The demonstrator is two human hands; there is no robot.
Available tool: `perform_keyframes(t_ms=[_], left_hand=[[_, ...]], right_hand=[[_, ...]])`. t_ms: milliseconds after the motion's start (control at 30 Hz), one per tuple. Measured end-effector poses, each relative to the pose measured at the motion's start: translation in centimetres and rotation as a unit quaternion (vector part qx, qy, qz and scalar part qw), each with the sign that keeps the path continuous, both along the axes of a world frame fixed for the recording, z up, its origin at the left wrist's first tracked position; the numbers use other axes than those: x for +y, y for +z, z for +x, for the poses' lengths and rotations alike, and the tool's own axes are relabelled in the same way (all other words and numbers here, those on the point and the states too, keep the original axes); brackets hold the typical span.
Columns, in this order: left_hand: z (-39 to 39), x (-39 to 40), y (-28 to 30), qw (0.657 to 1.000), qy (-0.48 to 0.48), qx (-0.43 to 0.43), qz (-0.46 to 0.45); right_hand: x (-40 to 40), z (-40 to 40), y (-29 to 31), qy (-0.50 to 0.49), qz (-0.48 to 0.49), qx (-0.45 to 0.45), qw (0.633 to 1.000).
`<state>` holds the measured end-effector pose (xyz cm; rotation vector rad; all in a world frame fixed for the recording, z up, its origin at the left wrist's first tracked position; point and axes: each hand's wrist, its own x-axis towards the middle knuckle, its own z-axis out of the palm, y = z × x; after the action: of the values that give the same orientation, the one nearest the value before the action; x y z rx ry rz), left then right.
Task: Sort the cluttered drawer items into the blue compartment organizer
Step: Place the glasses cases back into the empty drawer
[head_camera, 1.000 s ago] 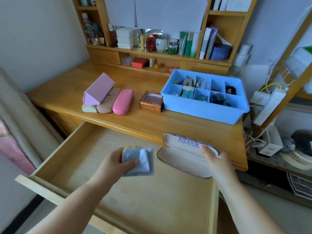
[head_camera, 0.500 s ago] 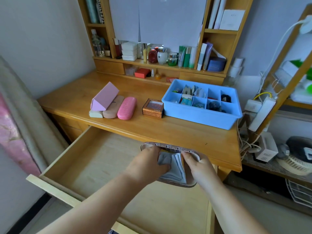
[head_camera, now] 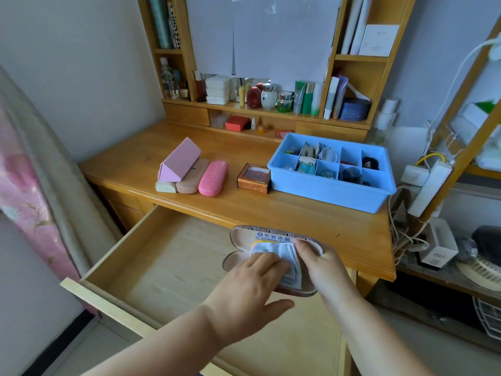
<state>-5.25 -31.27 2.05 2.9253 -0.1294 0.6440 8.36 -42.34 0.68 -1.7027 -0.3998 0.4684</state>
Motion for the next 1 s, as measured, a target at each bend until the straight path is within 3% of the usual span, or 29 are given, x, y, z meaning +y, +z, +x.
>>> perform_keyframes(t_ms=[100,200,300,367,467,633,733,867,933,1000], left_hand=[[0.7,-1.1,-0.3,0.996,0.062,0.018,-0.060],[1.2,-1.3,-0.4,0.993,0.038,-0.021,-0.112],[1.4,-0.9,0.1,0.996,-0.025,-0.032,-0.081],[1.7,-0.5,0.6,0.997,-0.034,-0.029,-0.058],[2.2,0.0,0.9,0.997,-0.036,-0.039,-0.057],[1.2,2.5,0.7,0.995,-0.044,-0.032,-0.083],[0.6,4.2,0.6,0.998,-0.030,-0.049,-0.018],[0.1,5.6,2.1,0.986,0.046,-0.134,-0.090],[0.6,5.8,3.4,0.988,0.058,-0.064,-0.125],[1.6,5.8,4.7,0.973,0.055,0.119,-0.188]], right_hand=[[0.4,-0.4,0.4,0.009,0.006,-0.006,1.000],[0.5,-0.4,0.8,0.025,0.050,0.037,0.998],[0.3,-0.5,1.1,0.038,0.084,0.117,0.989],[-0.1,-0.2,1.3,0.098,0.130,0.196,0.967],[-0.6,-0.1,1.8,0.167,0.165,0.216,0.948],[-0.6,1.0,1.0,0.050,0.159,0.217,0.962],[-0.8,1.3,0.9,0.033,0.144,0.212,0.966],[-1.1,1.7,0.9,0.047,0.108,0.207,0.971],[-1.3,2.0,1.4,0.108,0.089,0.205,0.969],[-1.3,2.2,2.1,0.192,0.073,0.208,0.956]])
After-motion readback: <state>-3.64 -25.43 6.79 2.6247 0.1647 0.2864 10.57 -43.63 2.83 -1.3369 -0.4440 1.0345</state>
